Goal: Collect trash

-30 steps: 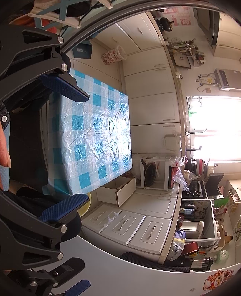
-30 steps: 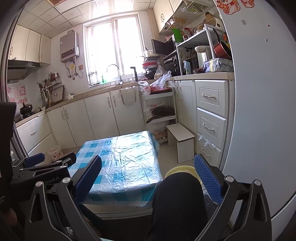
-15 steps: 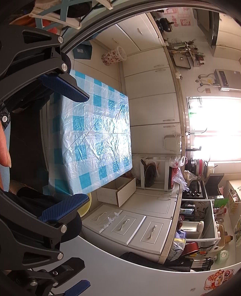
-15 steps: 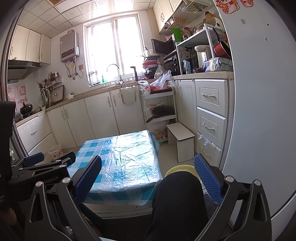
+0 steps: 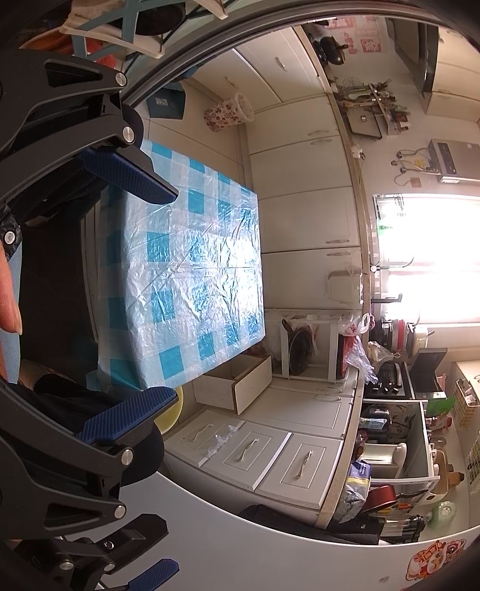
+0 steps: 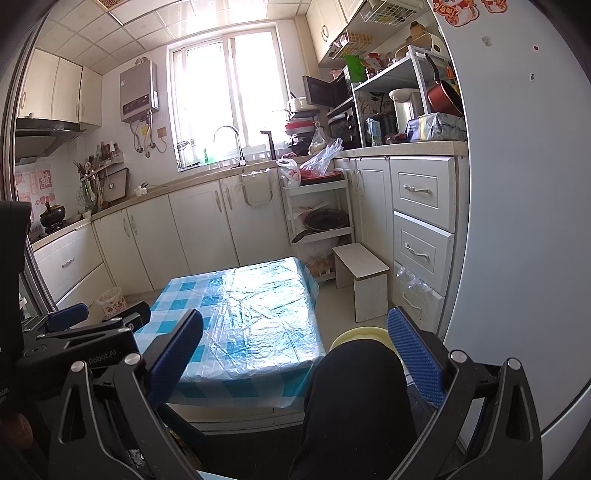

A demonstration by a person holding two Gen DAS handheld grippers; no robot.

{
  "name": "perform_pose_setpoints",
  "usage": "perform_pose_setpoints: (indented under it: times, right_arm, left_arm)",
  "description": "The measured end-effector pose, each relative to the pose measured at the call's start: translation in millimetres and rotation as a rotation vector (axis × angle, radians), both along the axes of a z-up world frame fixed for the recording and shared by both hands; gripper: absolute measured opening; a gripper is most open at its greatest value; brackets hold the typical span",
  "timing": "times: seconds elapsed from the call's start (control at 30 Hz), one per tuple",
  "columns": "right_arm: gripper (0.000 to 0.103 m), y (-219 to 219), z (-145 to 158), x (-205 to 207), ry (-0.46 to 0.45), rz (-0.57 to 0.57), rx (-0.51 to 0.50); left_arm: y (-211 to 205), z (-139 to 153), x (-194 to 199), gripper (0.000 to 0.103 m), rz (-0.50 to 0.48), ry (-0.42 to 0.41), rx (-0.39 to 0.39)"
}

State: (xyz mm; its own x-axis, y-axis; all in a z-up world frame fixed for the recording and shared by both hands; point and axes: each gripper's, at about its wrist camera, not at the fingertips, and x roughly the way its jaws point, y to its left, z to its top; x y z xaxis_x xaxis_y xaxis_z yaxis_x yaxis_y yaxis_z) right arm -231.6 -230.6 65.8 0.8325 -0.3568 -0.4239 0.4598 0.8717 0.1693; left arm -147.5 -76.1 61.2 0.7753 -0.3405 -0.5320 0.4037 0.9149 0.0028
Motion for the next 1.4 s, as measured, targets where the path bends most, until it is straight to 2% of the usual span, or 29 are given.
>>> perform_pose_setpoints:
  times: [1.4]
  right_arm:
    - [0.096, 2, -14, -3, 0.022, 0.012, 0.006]
  left_arm:
    - [7, -9, 6, 0.095, 0.034, 0.015, 0.009]
